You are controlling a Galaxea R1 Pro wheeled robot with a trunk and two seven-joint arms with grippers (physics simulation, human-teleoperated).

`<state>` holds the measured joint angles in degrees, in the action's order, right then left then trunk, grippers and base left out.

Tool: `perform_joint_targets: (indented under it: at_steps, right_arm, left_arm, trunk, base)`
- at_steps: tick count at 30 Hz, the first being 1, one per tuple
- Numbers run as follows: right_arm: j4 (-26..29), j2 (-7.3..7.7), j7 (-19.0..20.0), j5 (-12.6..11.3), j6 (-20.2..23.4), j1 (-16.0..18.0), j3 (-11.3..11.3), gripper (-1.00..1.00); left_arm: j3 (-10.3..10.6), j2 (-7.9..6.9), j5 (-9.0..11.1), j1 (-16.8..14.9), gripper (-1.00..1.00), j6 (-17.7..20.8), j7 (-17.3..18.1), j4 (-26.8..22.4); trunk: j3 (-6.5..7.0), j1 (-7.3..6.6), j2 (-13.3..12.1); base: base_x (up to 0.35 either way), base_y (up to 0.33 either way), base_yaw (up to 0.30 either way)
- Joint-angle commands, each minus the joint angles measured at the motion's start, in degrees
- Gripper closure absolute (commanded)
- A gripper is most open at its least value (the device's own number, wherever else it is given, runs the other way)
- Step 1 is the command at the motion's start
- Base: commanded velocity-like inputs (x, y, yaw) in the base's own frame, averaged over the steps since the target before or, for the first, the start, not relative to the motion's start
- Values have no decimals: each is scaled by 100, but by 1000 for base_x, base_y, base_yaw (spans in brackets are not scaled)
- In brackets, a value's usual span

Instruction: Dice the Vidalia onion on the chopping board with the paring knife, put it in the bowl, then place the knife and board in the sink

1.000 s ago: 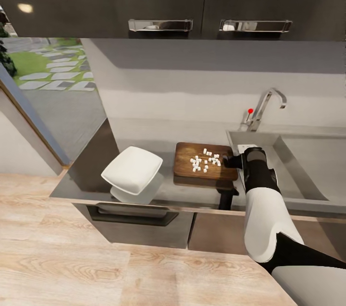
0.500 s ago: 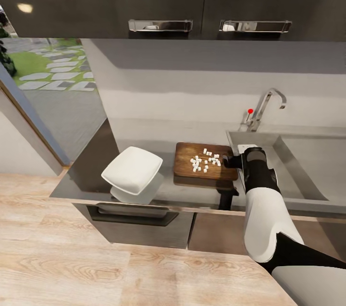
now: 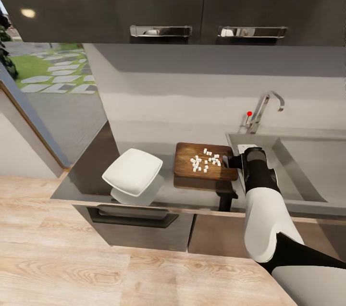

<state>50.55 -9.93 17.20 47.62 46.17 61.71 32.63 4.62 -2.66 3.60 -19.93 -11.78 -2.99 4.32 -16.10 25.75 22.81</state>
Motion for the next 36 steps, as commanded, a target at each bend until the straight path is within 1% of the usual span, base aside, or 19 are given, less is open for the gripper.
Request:
perform_joint_targets:
  at_steps: [1,23,36]
  right_arm:
    - [7,-7,55,55,6,8,24,100]
    - [7,-7,55,64,5,8,24,100]
    - [7,-7,44,68,13,8,18,100]
  left_arm:
    - [48,2,36,-10,-100,-44,-9,25]
    - [48,2,36,-10,-100,-43,-9,25]
    - [48,2,36,-10,-100,-44,-9,25]
  trunk:
    - [-1,4,11]
    - [190,4,11]
    - [218,4,11]
  base:
    - [0,0,0]
    - [0,0,0]
    - [0,0,0]
